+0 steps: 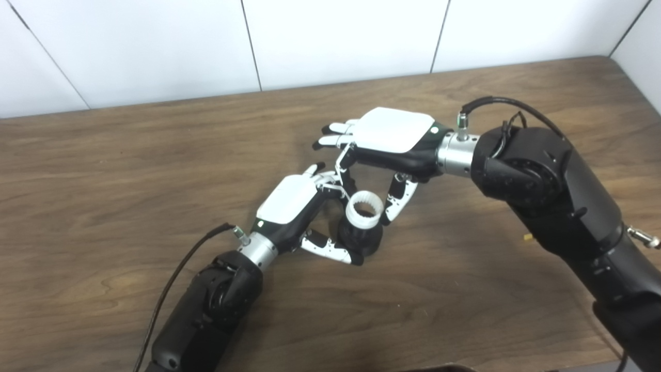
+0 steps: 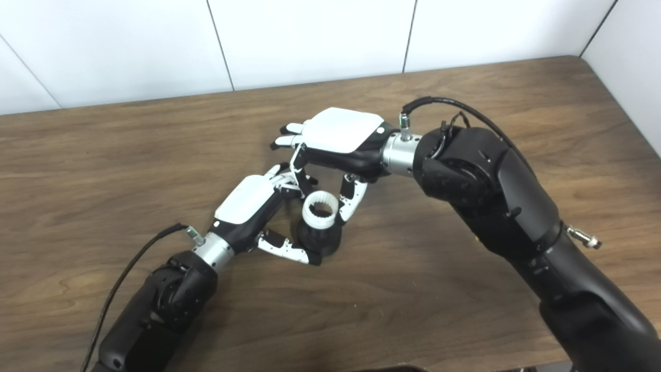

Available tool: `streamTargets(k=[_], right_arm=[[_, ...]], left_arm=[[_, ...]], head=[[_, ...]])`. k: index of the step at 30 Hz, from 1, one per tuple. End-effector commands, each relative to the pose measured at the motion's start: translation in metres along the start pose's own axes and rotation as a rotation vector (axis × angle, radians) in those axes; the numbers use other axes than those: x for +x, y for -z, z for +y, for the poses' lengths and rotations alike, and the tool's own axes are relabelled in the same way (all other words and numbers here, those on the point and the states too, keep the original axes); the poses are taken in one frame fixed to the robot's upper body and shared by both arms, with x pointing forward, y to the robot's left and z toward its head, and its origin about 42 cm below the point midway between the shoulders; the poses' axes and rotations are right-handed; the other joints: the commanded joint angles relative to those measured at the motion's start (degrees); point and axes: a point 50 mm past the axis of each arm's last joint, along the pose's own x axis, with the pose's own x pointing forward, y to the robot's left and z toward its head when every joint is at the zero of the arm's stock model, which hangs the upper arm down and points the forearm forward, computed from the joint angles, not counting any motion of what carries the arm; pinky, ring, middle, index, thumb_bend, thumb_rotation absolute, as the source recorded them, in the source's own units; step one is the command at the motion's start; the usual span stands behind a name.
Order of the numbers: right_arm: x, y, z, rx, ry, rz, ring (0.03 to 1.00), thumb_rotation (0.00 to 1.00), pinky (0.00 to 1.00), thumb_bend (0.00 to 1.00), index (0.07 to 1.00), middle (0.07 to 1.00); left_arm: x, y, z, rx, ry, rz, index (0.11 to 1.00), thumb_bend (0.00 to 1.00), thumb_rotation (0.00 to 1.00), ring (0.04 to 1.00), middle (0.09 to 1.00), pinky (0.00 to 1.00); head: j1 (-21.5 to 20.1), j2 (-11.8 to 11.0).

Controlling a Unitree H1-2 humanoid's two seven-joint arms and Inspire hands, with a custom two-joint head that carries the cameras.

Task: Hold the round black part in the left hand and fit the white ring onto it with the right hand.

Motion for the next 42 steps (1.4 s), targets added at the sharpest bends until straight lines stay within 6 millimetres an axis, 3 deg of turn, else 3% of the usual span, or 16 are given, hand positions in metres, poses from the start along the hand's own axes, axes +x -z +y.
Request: streamTargets(k=[1, 42], right_arm=[[-0.001, -0.003, -0.016, -0.035, 0.072, -0.022, 1.0, 0.13, 0.96, 0.51, 0.483, 0.952], [-0.005, -0.005, -0.006, -0.042, 0.04, -0.045, 1.0, 0.13, 0.93, 0.51, 0.481, 0.952]], left_arm=[[0.004, -0.007, 0.006, 0.01, -0.023, -0.042, 0.477, 0.52, 0.05, 0.892, 0.851, 1.0], [0.004, -0.008, 0.011, 0.018, -0.033, -0.04, 0.478, 0.52, 0.05, 0.89, 0.85, 1.0]], head=[[0.04, 0.09], [-0.71, 0.67]])
